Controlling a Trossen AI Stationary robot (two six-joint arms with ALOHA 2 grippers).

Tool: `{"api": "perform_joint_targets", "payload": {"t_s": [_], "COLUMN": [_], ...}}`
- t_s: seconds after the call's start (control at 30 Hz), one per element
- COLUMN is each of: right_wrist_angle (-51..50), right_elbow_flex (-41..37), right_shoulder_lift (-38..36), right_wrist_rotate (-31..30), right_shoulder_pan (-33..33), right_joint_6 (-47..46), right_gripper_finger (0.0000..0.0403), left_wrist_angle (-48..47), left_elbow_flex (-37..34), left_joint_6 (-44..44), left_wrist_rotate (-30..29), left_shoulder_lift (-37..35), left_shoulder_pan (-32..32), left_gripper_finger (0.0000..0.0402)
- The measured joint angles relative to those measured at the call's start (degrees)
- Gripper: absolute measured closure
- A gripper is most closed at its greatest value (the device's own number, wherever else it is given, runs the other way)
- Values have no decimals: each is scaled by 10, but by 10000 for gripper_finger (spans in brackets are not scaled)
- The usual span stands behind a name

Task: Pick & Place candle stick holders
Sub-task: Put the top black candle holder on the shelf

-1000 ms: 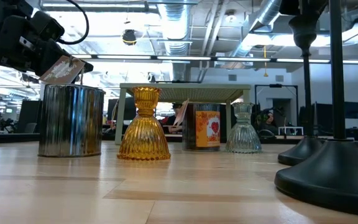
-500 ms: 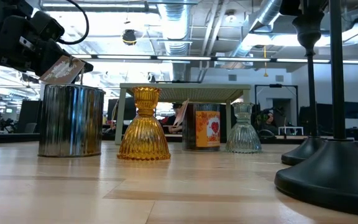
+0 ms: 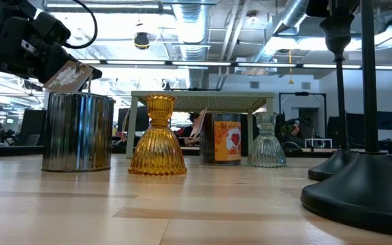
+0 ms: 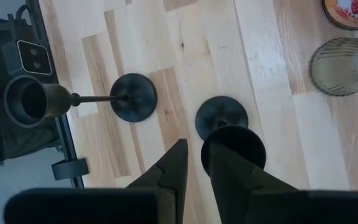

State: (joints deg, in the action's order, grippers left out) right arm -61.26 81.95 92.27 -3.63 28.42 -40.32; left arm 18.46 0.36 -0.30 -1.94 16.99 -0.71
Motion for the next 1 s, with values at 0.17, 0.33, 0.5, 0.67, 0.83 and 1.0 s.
{"api": "perform_joint_targets", "payload": {"t_s": [0.17, 0.33, 0.5, 0.67, 0.83, 1.0], "right_wrist_angle": [-17, -24, -24, -26, -28, -29], "right_elbow_flex": [0, 1, 1, 1, 1, 1], "right_shoulder_lift": [0, 0, 0, 0, 0, 0], "right_wrist_rotate": [-9, -10, -22, -30, -31, -34], "right_shoulder_pan": [0, 0, 0, 0, 0, 0], "right_joint_6": [0, -1, 3, 4, 13, 21], "right_gripper_finger": [373, 395, 400, 402, 402, 403], "left_wrist_angle": [0, 0, 0, 0, 0, 0], "left_elbow_flex": [0, 0, 0, 0, 0, 0], "left_joint_6": [0, 0, 0, 0, 0, 0], "left_wrist_rotate": [0, 0, 0, 0, 0, 0], "left_shoulder_lift": [0, 0, 0, 0, 0, 0], "left_shoulder_pan": [0, 0, 0, 0, 0, 0], "left_gripper_finger": [394, 394, 394, 394, 394, 394]}}
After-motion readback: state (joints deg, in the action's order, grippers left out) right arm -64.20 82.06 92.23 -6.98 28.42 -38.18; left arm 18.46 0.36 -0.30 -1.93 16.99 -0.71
